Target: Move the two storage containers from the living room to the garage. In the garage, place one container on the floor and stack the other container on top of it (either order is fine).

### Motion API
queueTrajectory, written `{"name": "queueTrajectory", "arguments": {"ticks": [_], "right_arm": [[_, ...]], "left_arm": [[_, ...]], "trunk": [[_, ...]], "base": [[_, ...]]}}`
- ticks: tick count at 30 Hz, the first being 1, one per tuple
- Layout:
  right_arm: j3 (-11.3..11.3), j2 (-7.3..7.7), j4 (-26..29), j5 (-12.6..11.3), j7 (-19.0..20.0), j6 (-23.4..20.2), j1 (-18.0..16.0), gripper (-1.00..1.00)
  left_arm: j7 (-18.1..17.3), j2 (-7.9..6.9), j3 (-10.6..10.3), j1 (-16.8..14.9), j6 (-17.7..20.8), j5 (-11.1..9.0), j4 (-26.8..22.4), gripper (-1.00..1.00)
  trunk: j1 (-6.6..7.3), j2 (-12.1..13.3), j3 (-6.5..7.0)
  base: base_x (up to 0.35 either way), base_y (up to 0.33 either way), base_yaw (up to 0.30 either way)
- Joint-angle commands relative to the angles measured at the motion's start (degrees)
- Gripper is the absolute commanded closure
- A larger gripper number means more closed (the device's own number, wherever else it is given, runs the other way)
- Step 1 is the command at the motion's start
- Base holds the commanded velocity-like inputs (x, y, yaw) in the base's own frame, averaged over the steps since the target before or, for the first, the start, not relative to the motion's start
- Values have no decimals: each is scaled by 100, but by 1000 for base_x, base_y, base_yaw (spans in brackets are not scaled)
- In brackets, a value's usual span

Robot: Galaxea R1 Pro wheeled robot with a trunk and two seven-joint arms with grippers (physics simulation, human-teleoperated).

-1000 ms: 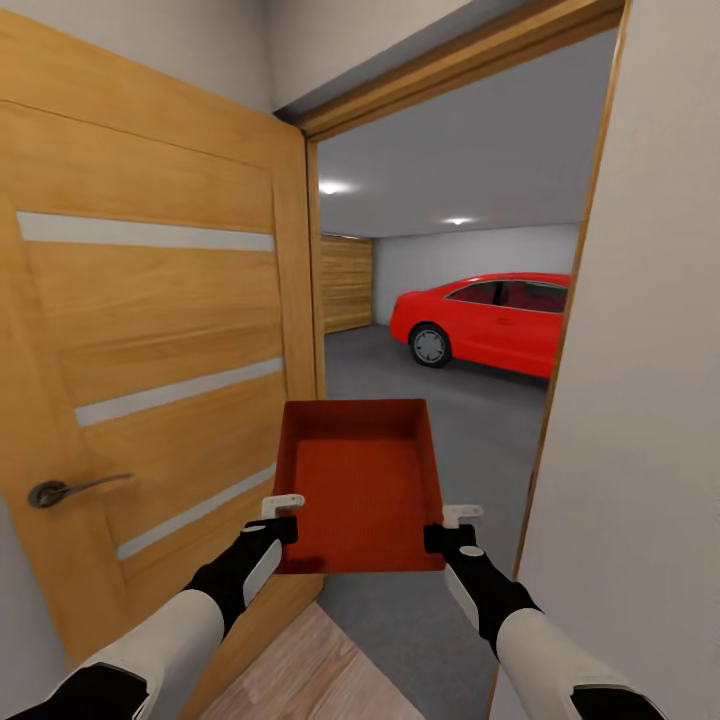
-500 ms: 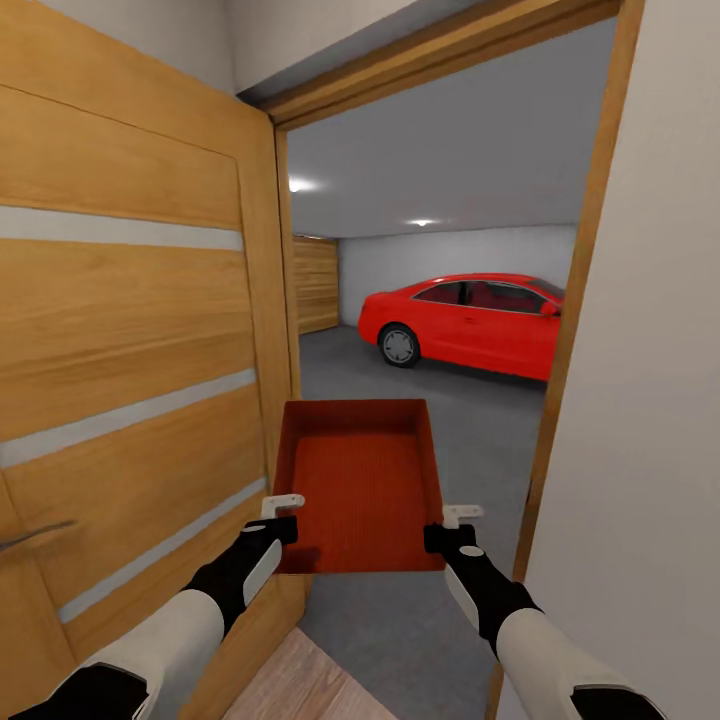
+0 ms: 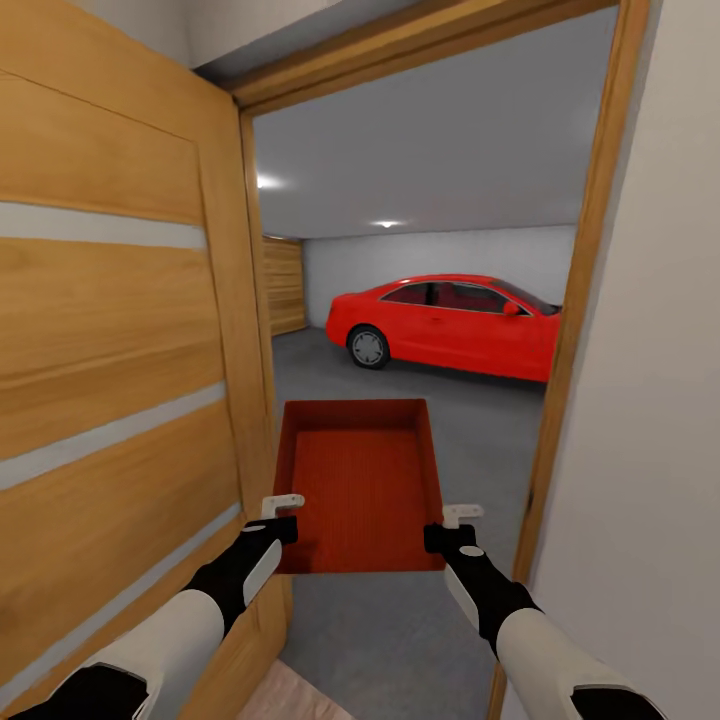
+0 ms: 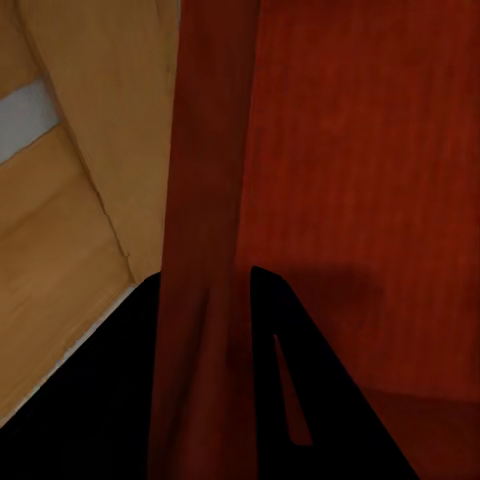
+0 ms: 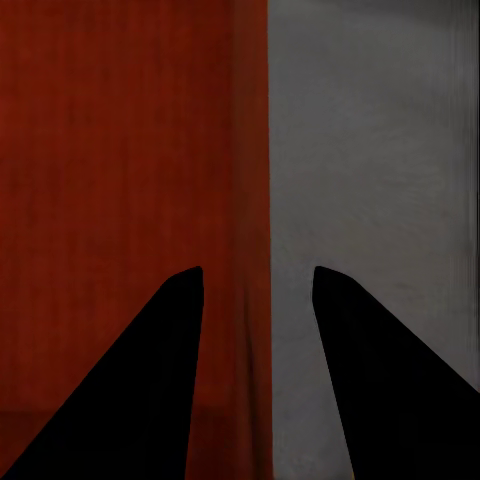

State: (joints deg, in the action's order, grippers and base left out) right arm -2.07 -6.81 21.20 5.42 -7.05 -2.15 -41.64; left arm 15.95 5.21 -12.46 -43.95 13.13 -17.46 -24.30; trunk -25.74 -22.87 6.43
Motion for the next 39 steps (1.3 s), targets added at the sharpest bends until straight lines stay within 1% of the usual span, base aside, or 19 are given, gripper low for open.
{"name": "queueTrajectory", "arguments": {"ticks": [1, 39], "right_arm": [[-188, -4, -2, 73, -130, -23, -2, 100], [-188, -4, -2, 73, -138, -29, -2, 100]], "left_arm": [[84, -11, 29, 1, -364, 129, -25, 100], [84, -11, 24, 2, -364, 129, -29, 100]], "trunk": [[-4, -4, -1], [-4, -4, 72]], "base": [[218, 187, -231], [218, 187, -233]]}}
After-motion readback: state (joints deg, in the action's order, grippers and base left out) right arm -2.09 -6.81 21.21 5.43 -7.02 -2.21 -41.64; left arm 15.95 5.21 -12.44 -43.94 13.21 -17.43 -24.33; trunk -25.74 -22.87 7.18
